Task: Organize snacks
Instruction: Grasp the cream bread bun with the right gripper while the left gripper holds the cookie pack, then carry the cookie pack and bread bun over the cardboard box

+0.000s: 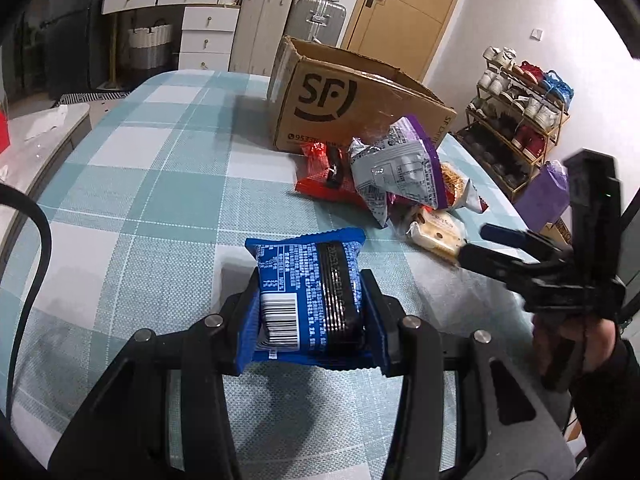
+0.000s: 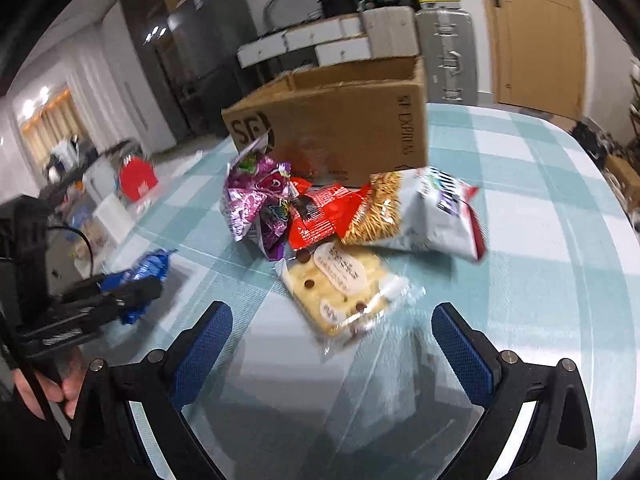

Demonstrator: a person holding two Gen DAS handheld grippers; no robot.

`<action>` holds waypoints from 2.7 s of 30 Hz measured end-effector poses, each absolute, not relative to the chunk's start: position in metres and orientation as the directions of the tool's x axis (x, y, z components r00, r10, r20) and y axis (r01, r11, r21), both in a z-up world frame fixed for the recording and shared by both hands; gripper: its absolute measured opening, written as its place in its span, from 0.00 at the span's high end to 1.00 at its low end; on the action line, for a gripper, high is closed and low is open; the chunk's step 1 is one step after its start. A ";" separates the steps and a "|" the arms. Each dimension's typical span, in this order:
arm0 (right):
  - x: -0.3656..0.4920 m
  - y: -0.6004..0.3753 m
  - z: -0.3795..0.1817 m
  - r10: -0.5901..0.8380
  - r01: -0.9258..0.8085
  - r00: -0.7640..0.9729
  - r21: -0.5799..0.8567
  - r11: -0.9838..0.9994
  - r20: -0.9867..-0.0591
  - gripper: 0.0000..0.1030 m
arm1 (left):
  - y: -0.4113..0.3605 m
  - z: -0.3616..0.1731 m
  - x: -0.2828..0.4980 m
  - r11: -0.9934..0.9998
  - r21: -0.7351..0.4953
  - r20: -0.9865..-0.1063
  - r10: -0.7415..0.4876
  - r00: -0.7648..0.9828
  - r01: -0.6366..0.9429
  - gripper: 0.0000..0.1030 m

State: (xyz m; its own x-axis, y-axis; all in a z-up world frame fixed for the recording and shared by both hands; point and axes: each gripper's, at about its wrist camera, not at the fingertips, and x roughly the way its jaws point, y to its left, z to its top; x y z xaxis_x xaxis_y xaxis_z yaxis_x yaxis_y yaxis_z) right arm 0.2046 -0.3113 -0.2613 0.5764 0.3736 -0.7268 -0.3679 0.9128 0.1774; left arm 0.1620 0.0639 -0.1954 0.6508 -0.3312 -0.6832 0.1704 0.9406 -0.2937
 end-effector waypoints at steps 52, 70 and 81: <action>0.145 -0.325 -0.239 0.497 -0.381 0.545 0.328 0.864 -0.675 0.41 | 0.078 -0.208 0.172 0.920 -0.383 -0.701 -0.349 0.622 0.084 0.59; 0.094 -0.337 -0.164 0.558 -0.463 0.648 0.314 0.829 -0.518 0.41 | 0.065 -0.150 0.140 0.956 -0.277 -0.689 -0.271 0.672 0.101 0.59; 0.085 -0.330 -0.120 0.604 -0.520 0.674 0.309 0.797 -0.425 0.42 | 0.055 -0.084 0.129 0.965 -0.194 -0.641 -0.262 0.722 0.178 0.59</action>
State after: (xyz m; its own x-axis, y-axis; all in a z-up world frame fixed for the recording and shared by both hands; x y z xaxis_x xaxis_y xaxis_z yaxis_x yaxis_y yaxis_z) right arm 0.0851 -0.3301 -0.1196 0.6740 0.6044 -0.4247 -0.5199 0.7966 0.3086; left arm 0.1289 0.0546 -0.0843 0.7216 -0.2621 -0.6408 0.1784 0.9647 -0.1937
